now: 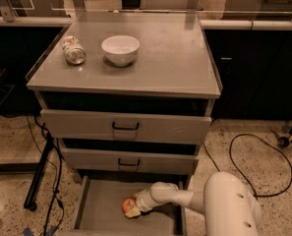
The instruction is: Pick apple from bottom drawer and place on counter
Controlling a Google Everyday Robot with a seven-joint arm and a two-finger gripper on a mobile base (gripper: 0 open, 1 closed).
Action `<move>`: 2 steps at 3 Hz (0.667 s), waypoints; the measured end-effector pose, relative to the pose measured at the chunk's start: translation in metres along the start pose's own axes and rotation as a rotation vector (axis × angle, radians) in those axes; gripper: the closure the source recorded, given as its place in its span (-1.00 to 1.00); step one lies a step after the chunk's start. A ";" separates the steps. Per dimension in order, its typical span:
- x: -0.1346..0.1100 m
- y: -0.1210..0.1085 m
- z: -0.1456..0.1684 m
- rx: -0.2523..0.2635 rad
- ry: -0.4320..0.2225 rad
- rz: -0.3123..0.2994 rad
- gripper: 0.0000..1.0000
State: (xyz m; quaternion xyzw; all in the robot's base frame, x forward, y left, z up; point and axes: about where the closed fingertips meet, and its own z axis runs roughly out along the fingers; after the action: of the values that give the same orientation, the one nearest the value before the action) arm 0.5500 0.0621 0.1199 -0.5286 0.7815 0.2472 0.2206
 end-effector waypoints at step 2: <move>0.000 0.000 0.000 0.000 0.000 0.000 1.00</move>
Offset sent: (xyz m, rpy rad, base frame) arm 0.0000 0.0000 0.0000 0.0000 0.0000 0.0000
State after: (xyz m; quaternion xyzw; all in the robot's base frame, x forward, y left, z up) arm 0.5499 0.0621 0.1198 -0.5286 0.7815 0.2473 0.2206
